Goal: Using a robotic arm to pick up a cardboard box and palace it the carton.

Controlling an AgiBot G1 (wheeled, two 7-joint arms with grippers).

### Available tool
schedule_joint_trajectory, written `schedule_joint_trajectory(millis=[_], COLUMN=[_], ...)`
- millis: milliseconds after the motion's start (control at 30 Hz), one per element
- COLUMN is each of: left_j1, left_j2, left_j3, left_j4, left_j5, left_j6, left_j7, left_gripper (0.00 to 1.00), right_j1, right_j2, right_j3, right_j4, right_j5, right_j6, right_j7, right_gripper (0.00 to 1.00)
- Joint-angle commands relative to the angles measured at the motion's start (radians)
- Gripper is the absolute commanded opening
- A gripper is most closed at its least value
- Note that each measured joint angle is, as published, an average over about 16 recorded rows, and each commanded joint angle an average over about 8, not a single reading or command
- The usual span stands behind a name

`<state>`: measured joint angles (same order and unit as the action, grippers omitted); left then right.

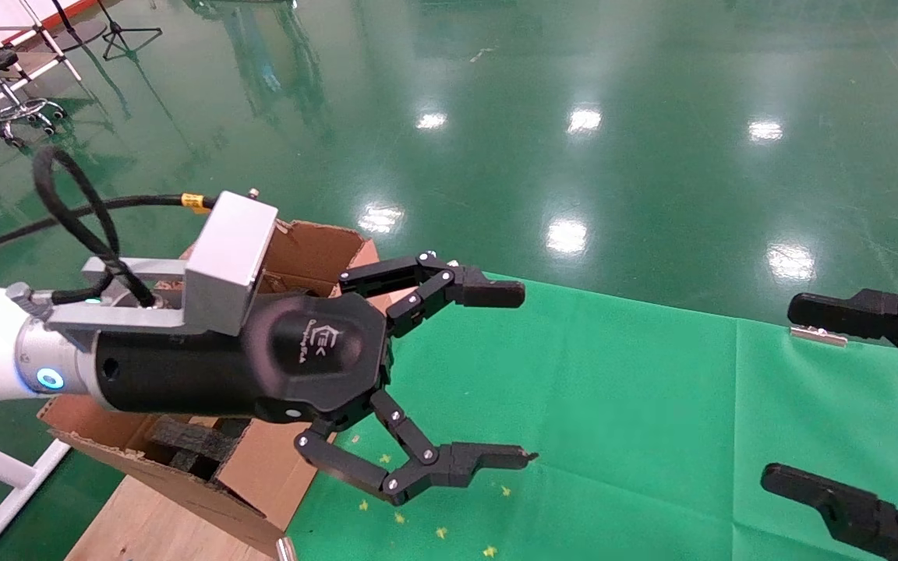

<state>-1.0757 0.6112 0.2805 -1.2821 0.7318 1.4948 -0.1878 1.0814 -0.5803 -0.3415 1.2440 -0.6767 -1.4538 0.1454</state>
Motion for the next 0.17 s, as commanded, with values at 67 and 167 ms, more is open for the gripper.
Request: schedule_joint_trajectory(millis=[67, 167], left_j1=[0.0, 0.0], left_j2=[0.0, 0.0], left_j3=[0.0, 0.0], left_j4=[0.0, 0.0], left_j5=[0.0, 0.0], left_j6=[0.0, 0.0], left_j7=[0.0, 0.0], left_gripper=[1.0, 1.0], right_j1=[0.0, 0.0], right_j2=[0.0, 0.0], right_j3=[0.0, 0.0], right_j4=[0.0, 0.0], right_j5=[0.0, 0.0], right_j6=[0.0, 0.0], right_j7=[0.0, 0.0], right_gripper=[1.0, 1.0])
